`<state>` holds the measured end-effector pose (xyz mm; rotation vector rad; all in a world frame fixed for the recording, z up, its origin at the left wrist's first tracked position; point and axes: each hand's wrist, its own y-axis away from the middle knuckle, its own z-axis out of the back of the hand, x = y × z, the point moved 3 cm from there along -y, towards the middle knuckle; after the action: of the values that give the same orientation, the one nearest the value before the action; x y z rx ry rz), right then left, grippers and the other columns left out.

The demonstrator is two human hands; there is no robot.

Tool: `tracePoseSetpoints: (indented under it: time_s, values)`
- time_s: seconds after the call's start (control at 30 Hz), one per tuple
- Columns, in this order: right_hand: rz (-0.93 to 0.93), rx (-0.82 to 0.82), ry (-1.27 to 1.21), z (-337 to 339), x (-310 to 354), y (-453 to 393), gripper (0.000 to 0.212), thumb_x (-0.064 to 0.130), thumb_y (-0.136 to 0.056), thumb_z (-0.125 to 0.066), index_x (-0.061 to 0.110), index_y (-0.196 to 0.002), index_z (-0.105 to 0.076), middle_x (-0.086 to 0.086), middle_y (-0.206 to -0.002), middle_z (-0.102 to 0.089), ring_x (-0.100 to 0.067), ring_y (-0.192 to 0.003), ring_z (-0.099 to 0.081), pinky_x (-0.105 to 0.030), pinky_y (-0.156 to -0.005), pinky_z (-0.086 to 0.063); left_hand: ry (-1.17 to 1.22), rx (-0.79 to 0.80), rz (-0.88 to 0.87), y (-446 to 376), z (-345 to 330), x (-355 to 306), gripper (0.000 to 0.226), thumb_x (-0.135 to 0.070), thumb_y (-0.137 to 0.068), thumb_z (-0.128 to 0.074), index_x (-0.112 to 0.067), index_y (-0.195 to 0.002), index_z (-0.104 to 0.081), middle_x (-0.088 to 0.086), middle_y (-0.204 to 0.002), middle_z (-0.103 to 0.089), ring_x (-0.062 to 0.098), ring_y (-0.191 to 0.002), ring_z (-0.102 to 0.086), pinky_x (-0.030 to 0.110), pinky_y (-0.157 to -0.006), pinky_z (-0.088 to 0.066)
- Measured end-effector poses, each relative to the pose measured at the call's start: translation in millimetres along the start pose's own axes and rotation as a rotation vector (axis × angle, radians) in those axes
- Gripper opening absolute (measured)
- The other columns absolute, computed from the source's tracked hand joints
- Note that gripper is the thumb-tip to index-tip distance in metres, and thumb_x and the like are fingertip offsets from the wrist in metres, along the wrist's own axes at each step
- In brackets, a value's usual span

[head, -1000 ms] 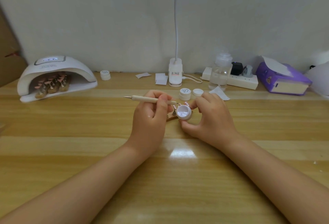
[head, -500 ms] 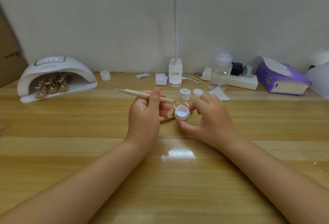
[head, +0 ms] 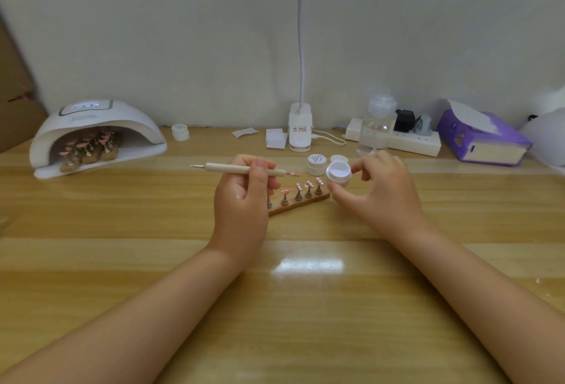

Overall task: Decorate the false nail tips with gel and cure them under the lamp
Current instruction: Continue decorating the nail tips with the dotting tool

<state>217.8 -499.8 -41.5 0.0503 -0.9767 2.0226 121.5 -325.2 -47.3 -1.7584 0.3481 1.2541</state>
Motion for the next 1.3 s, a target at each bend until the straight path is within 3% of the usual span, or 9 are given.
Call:
tracePoseSetpoints:
  time_s: [0.2,0.4,0.53,0.7,0.77,0.83,0.93,1.1,1.3]
  values:
    - [-0.273,0.118,0.120,-5.8,-32.9,-5.7,0.032,0.046,-0.075,-0.063,0.021,-0.095,-0.065,0.001,-0.090,-0.052,-0.024,-0.096,-0.050,-0.032,-0.078,-0.036,0.007,0.000,-0.019,-1.5,2.4,2.7,0.021,-0.033,-0.091,-0.043,-0.021,-0.081,-0.058,-0.014,-0.067,-0.065,0.002,-0.062,-0.057,0.023,-0.057,-0.050]
    - [-0.309,0.196,0.170,-9.9,-36.5,-2.2,0.021,0.047,-0.072,-0.062,0.027,-0.076,-0.058,0.005,-0.077,-0.051,-0.024,-0.091,-0.053,-0.030,-0.068,-0.036,0.014,-0.004,-0.025,-1.0,3.2,3.9,0.021,-0.033,-0.091,-0.043,-0.021,-0.081,-0.058,-0.014,-0.068,-0.065,0.001,-0.063,-0.058,0.019,-0.059,-0.049]
    - [-0.307,0.229,0.193,-11.4,-34.0,-0.6,0.030,0.051,-0.071,-0.060,0.022,-0.075,-0.064,0.003,-0.077,-0.055,-0.022,-0.087,-0.052,-0.031,-0.066,-0.038,0.013,-0.005,-0.025,-0.5,3.0,4.4,0.021,-0.033,-0.090,-0.043,-0.021,-0.081,-0.058,-0.015,-0.067,-0.065,0.000,-0.062,-0.058,0.018,-0.058,-0.049]
    - [-0.335,0.243,0.226,-8.7,-28.0,-1.5,0.056,0.053,-0.068,-0.060,0.019,-0.112,-0.059,-0.002,-0.111,-0.055,-0.025,-0.109,-0.047,-0.035,-0.087,-0.038,0.014,-0.016,-0.026,-0.7,3.8,5.1,0.021,-0.034,-0.091,-0.043,-0.021,-0.082,-0.058,-0.016,-0.068,-0.065,-0.002,-0.063,-0.058,0.015,-0.058,-0.049]
    - [-0.257,0.115,0.166,-1.6,-15.8,-4.2,0.051,0.049,-0.070,-0.061,0.018,-0.110,-0.057,0.001,-0.104,-0.053,-0.023,-0.104,-0.046,-0.033,-0.087,-0.036,0.014,-0.026,-0.038,-1.0,5.3,5.0,0.021,-0.033,-0.091,-0.042,-0.022,-0.082,-0.057,-0.017,-0.068,-0.065,-0.003,-0.062,-0.058,0.012,-0.058,-0.048]
    - [-0.122,-0.009,0.086,4.7,4.0,-4.8,0.033,0.045,-0.073,-0.062,0.018,-0.091,-0.060,0.007,-0.085,-0.049,-0.018,-0.088,-0.045,-0.029,-0.075,-0.034,0.012,-0.041,-0.051,-1.4,6.6,4.4,0.020,-0.032,-0.092,-0.042,-0.023,-0.083,-0.057,-0.018,-0.069,-0.065,-0.004,-0.062,-0.058,0.011,-0.057,-0.047]
    - [-0.041,0.087,-0.031,-5.3,38.6,2.8,0.025,0.043,-0.077,-0.064,0.021,-0.068,-0.059,0.013,-0.066,-0.048,-0.013,-0.072,-0.048,-0.027,-0.060,-0.030,0.009,-0.054,-0.058,-1.1,6.0,4.2,0.019,-0.032,-0.093,-0.042,-0.023,-0.083,-0.056,-0.019,-0.070,-0.065,-0.005,-0.063,-0.058,0.009,-0.059,-0.045]
    - [0.020,0.287,0.055,-37.9,63.2,17.2,0.026,0.043,-0.087,-0.053,0.024,-0.086,-0.071,0.003,-0.078,-0.066,-0.016,-0.082,-0.059,-0.029,-0.063,-0.044,0.011,-0.052,-0.065,-1.1,4.9,6.2,0.018,-0.031,-0.093,-0.042,-0.022,-0.083,-0.055,-0.019,-0.070,-0.065,-0.004,-0.064,-0.058,0.011,-0.059,-0.046]
    - [0.060,0.255,0.078,-44.6,57.8,20.9,0.028,0.044,-0.091,-0.048,0.026,-0.095,-0.069,0.001,-0.079,-0.068,-0.021,-0.082,-0.061,-0.035,-0.069,-0.047,0.026,-0.021,-0.052,0.8,2.4,8.1,0.017,-0.030,-0.092,-0.043,-0.023,-0.083,-0.055,-0.015,-0.071,-0.065,-0.004,-0.058,-0.054,0.014,-0.055,-0.046]
